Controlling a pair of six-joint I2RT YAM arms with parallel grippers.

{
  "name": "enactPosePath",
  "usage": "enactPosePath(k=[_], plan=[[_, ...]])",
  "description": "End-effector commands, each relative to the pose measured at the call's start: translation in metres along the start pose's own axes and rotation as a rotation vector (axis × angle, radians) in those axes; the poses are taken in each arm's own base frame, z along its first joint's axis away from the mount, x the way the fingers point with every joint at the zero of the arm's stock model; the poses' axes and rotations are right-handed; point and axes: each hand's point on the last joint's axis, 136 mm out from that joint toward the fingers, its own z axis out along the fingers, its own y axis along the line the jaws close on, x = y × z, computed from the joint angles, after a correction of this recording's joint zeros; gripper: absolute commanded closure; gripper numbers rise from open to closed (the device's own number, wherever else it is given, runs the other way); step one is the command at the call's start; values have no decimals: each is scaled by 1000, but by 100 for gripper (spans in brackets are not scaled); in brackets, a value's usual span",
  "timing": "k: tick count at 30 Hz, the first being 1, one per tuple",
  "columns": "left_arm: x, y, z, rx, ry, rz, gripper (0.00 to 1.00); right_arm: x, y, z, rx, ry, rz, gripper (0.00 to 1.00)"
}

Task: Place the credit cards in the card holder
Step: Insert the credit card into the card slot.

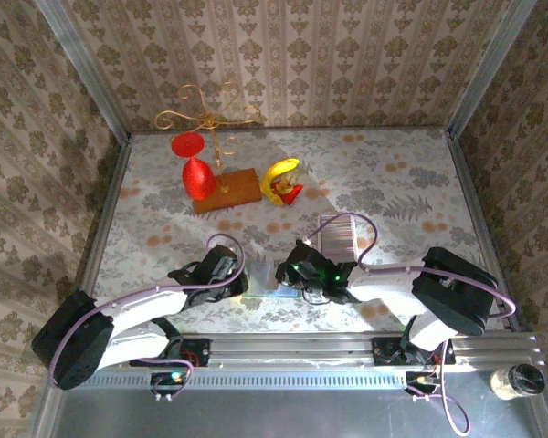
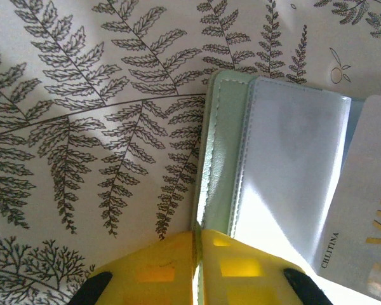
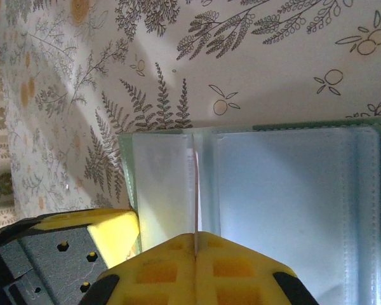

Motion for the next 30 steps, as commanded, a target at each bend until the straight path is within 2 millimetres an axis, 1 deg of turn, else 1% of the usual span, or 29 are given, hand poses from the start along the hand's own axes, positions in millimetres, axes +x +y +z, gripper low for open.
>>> enactPosePath(k=[1, 6, 12, 16, 23, 26, 30], plan=[[15, 7, 3, -12, 44, 3, 90, 0, 0, 2, -21, -9, 30, 100], [16, 6, 3, -9, 47, 7, 90, 3, 0, 4, -35, -3, 48, 100], [17, 7, 3, -11, 51, 8, 91, 6, 8, 4, -67, 10, 65, 100], [16, 7, 3, -13, 50, 7, 91, 10, 5, 3, -51, 29, 69, 100], [16, 6, 3, -12, 49, 10, 91, 15, -9, 0, 6, 47, 75, 100], [15, 5, 3, -13, 49, 11, 91, 16, -8, 1, 7, 56, 75, 100], [15, 5, 3, -13, 49, 12, 92, 16, -2, 2, -6, 63, 65, 100]])
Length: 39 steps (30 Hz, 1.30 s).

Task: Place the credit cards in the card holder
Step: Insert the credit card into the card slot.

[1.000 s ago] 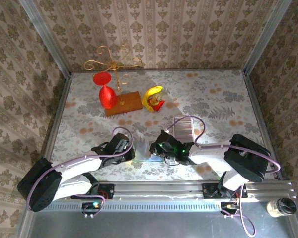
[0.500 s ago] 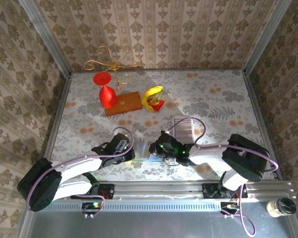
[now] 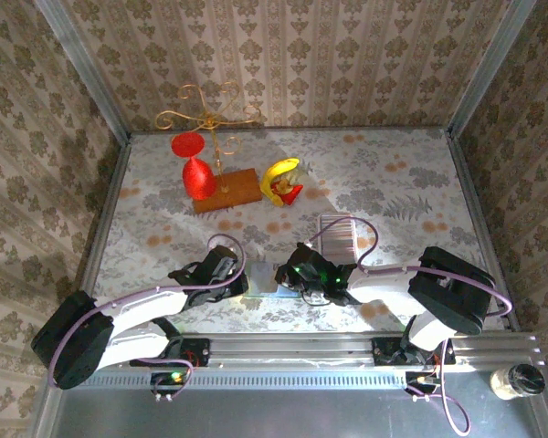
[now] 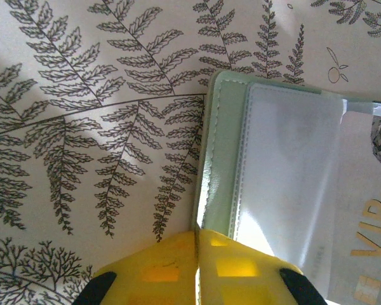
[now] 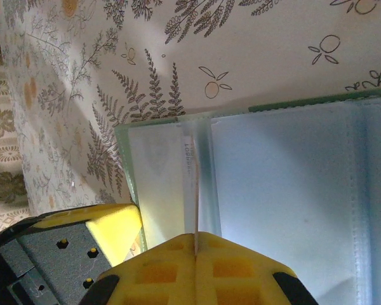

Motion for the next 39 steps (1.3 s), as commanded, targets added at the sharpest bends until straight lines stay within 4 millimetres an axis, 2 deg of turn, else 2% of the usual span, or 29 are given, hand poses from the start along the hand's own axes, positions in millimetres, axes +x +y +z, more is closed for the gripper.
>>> enactPosePath(k=[1, 13, 19, 21, 24, 33, 39], plan=[[15, 5, 3, -13, 53, 4, 92, 6, 1, 0, 10, 27, -6, 100], [17, 4, 5, -7, 63, 7, 94, 11, 9, 9, -14, 63, -24, 100], [18, 3, 6, -7, 69, 12, 95, 11, 5, 10, -8, 65, -31, 100], [18, 4, 5, -8, 69, 11, 95, 10, 5, 11, -5, 71, -43, 95], [19, 4, 5, -9, 71, 11, 95, 9, 0, 12, 31, 72, -63, 83], [19, 3, 6, -5, 69, 15, 97, 9, -12, 16, 112, 80, -104, 81], [19, 3, 6, -7, 73, 19, 97, 5, -13, 12, 144, 66, -137, 67]])
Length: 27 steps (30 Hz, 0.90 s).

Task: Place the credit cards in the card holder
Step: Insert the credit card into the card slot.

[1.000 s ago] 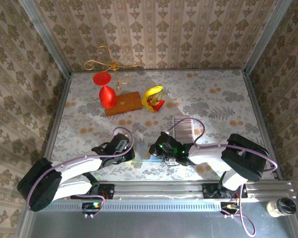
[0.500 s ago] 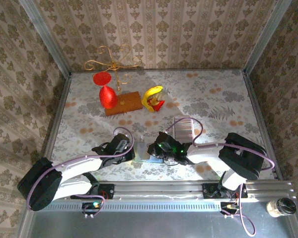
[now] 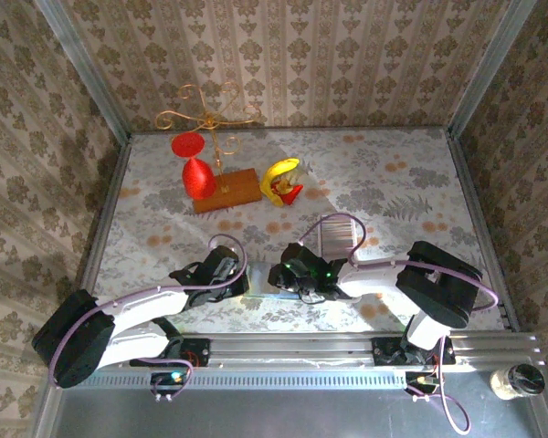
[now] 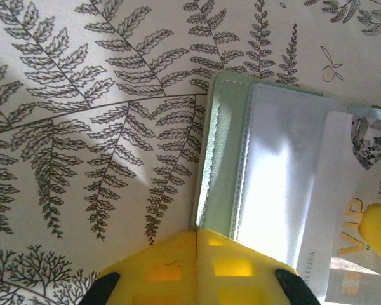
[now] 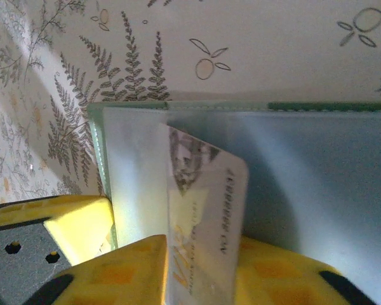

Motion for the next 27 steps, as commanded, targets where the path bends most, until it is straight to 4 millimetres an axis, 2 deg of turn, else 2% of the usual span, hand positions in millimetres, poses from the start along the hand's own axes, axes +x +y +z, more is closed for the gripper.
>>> enactPosePath(k=[1, 6, 9, 20, 27], plan=[[19, 6, 5, -14, 73, 10, 97, -3, -8, -3, 69, -10, -43, 66], [18, 5, 5, -8, 71, 8, 98, -3, -12, -8, 123, -4, -90, 65], [18, 4, 5, -6, 71, 10, 98, 0, -13, -4, 124, 11, -94, 66], [19, -1, 7, 3, 84, 20, 99, 2, 7, 8, 107, 34, -130, 65], [19, 0, 6, -1, 80, 20, 99, -4, -3, -7, 170, 7, -159, 61]])
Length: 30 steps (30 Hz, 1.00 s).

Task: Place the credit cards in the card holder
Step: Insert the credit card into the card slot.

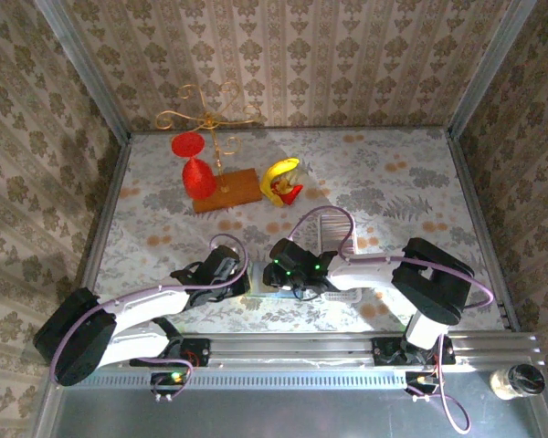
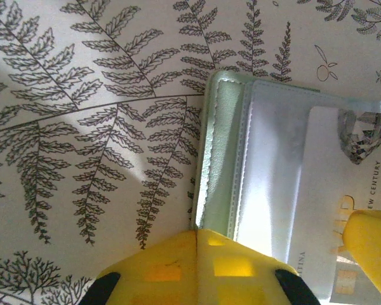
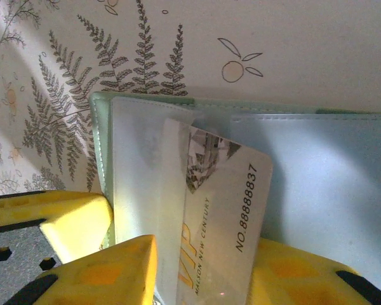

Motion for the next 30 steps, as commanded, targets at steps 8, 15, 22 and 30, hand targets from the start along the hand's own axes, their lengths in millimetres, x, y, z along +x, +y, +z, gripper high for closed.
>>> enactPosePath(k=[8, 15, 22, 30], plan=[[18, 2, 4, -2, 76, 17, 99, -3, -15, -19, 118, -28, -78, 58], [20, 2, 5, -2, 79, 17, 100, 2, -3, -11, 102, -9, -96, 68], [20, 2, 4, 0, 78, 17, 100, 7, 10, -1, 84, 12, -109, 70], [20, 4, 3, -4, 72, 17, 100, 1, 8, -19, 99, -34, -132, 69]])
